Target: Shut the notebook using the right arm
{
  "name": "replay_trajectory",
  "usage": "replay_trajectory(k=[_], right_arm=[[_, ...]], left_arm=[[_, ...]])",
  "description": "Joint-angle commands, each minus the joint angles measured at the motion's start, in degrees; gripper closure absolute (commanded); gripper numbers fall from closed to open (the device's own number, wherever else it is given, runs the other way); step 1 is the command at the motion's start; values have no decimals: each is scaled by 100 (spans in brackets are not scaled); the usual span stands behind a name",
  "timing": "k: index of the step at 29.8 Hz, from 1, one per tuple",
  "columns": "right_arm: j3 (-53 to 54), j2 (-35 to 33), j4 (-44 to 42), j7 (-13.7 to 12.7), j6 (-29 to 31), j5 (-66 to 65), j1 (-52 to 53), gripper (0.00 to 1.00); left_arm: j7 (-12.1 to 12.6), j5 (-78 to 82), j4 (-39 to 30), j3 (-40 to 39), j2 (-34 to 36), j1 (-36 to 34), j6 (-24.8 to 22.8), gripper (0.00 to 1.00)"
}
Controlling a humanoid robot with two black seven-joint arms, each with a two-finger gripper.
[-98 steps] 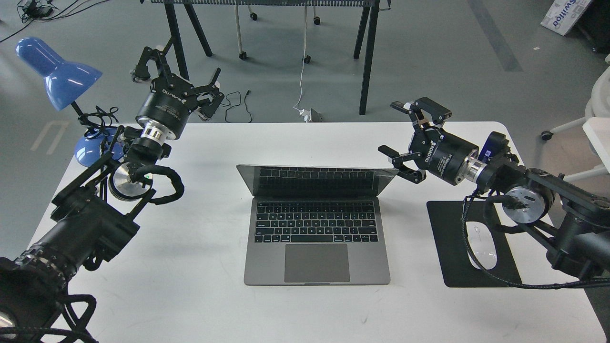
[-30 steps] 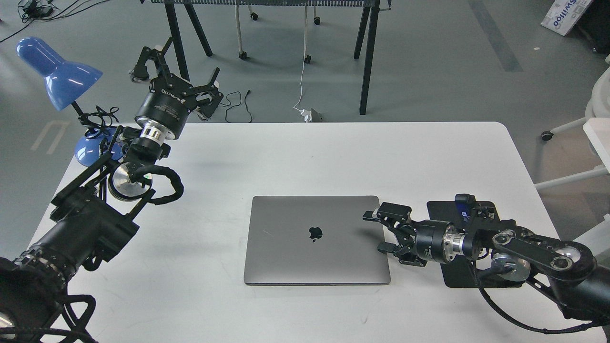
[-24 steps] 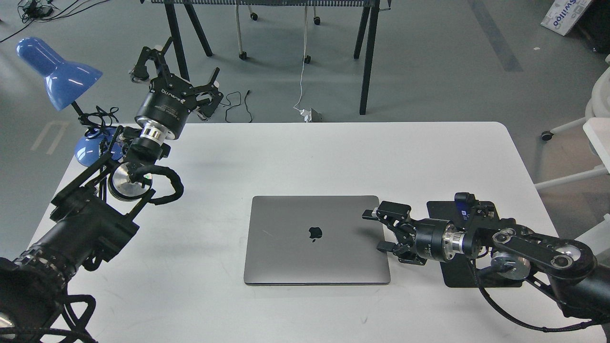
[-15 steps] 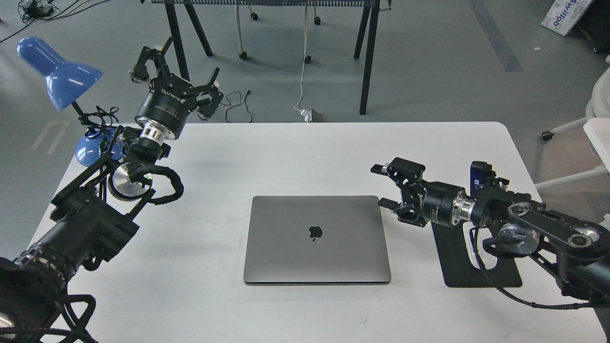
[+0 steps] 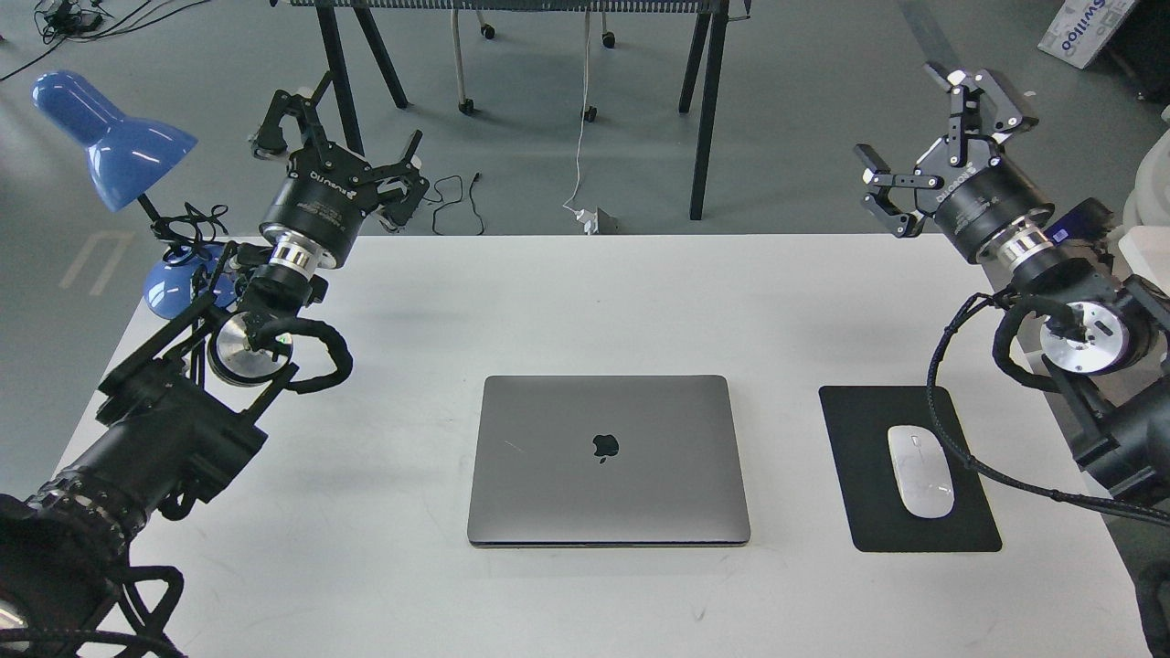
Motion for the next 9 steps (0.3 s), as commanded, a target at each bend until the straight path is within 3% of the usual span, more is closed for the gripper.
replay_trajectory(k=[1,9], right_arm=[[183,77,-408,28,15,415,178,0],[78,156,-480,19,-11,433,346,0]], left_arm=[[-1,0,1,-6,-1,1,-1,0],[-1,0,1,-6,8,1,-1,0]])
